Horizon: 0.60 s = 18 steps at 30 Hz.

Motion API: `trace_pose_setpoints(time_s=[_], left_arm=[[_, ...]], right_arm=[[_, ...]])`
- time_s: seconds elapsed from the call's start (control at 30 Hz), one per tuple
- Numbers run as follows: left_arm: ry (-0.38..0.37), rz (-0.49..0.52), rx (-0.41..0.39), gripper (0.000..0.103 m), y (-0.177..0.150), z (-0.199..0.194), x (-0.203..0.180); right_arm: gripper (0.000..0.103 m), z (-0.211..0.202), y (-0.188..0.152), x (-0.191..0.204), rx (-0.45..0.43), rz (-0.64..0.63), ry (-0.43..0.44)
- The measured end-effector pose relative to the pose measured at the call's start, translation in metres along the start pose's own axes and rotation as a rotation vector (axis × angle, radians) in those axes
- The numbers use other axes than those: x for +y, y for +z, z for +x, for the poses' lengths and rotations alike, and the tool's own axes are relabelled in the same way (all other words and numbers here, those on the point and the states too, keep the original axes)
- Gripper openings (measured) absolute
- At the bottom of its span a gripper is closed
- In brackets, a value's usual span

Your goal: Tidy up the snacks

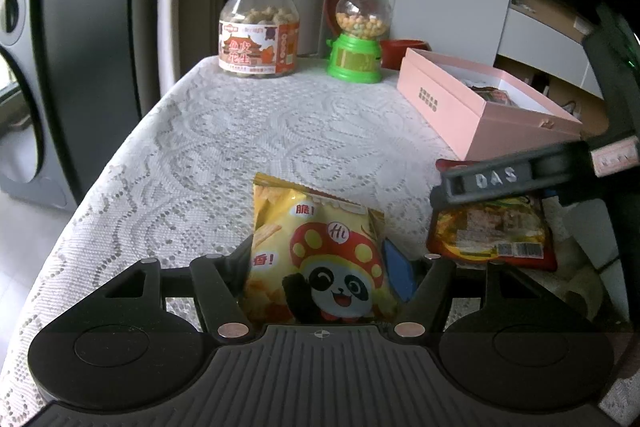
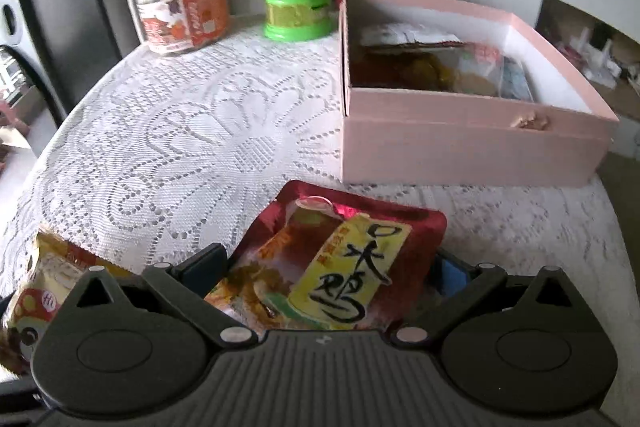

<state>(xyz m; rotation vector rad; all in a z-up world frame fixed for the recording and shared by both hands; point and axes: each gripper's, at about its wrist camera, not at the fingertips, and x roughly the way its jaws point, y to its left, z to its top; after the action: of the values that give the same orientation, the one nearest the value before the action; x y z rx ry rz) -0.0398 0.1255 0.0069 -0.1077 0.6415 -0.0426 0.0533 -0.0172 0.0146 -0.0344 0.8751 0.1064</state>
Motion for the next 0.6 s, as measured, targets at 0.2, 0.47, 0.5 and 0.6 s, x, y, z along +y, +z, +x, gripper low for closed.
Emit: trace_pose_setpoints(time_s=[0.2,0.47,0.5,0.6], left_arm=[[0.001,0.001,0.0,0.071,0.0,0.0,0.0],[0.012,0.014,0.0,0.071,0.0,0.001,-0.002],[0.013,0.016,0.0,0.071,0.0,0.001,-0.003],[0.012,0.014,-0.001,0.071,-0.001,0.001,-0.003]], right_arm=[[0.103,-0.015,-0.021,-0.022,-0.037,-0.158,0.113],[0.103,-0.022,-0.025,-0.048,-0.048,-0.086,0.136],[0.103,-0.02,-0.023,-0.044,-0.046,-0.074,0.12],[0.103,-0.011,-0.018,-0.027,-0.045,-0.097,0.079]])
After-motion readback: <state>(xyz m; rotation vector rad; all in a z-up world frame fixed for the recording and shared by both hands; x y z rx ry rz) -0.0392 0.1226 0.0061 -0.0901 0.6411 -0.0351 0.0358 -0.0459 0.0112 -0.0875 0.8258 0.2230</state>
